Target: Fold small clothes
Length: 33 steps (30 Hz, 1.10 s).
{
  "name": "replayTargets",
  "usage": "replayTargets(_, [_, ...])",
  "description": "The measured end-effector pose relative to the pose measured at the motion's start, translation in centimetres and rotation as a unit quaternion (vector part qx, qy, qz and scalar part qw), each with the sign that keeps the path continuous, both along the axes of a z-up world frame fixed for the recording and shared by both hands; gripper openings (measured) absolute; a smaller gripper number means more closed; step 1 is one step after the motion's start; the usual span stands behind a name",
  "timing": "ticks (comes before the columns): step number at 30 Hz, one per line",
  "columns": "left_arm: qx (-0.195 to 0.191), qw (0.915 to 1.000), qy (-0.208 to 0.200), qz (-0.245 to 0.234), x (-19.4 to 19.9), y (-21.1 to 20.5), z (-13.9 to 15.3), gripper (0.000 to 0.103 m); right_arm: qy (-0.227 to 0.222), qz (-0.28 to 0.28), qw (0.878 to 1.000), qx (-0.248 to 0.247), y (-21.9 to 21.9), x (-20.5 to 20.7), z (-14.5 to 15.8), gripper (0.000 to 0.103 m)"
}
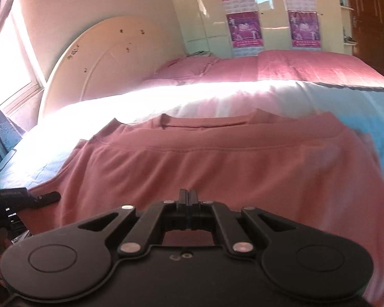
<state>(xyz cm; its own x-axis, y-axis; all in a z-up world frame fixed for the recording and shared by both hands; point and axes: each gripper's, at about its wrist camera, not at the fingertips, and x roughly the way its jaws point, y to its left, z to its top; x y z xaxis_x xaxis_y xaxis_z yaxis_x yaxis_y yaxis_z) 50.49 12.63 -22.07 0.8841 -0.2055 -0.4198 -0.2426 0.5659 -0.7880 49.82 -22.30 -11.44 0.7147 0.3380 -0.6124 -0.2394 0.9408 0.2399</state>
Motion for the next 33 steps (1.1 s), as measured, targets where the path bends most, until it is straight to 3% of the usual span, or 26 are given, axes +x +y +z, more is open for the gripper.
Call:
replayTargets(2, [0.025,0.9994,-0.026,0.002,-0.5,-0.3,0.8,0.008,-0.004,0.012,1.000,0.000,0.6,0.1,-0.1,0.001])
replayTargets(6, [0.004,0.9998,0.021,0.001,0.1,0.1,-1.7,0.008,0.033,0.016,0.999,-0.039,1.9,1.4,-2.6,0.000])
replayTargets(11, [-0.003,0.9997,0.024,0.008,1.1,-0.1,-1.9,0.012,0.002,0.019,1.000,-0.014,2.1,0.8,-1.0,0.002])
replayTargets(13, [-0.003,0.9997,0.022,0.011,1.6,-0.4,-1.8,0.012,0.036,0.022,0.999,-0.030,2.5,1.5,-2.3,0.000])
replayTargets(14, [0.002,0.9996,0.025,0.014,1.6,-0.5,-1.6,0.011,0.031,0.021,0.999,-0.037,2.6,1.3,-3.0,0.000])
replayTargets(22, [0.060,0.9977,-0.011,-0.030,3.4,-3.9,3.6,0.009,0.026,0.023,0.999,-0.020,2.2,1.4,-3.3,0.000])
replayTargets(25, [0.075,0.9954,-0.027,-0.053,4.5,-6.2,6.3,0.009,0.044,0.025,0.999,0.009,1.0,2.3,-2.8,0.000])
replayTargets(27, [0.081,0.9924,-0.044,-0.081,5.4,-8.4,8.3,0.009,0.037,-0.001,0.998,0.051,-1.1,2.1,-1.7,0.005])
replayTargets(30, [0.109,0.9825,-0.069,-0.134,6.4,-13.0,11.7,0.009,0.017,-0.050,0.994,0.096,-5.9,1.1,-0.1,0.005])
replayTargets(33, [0.140,0.9674,-0.082,-0.195,7.5,-18.8,14.2,0.009,-0.003,-0.100,0.987,0.122,-11.5,-0.1,1.4,0.006])
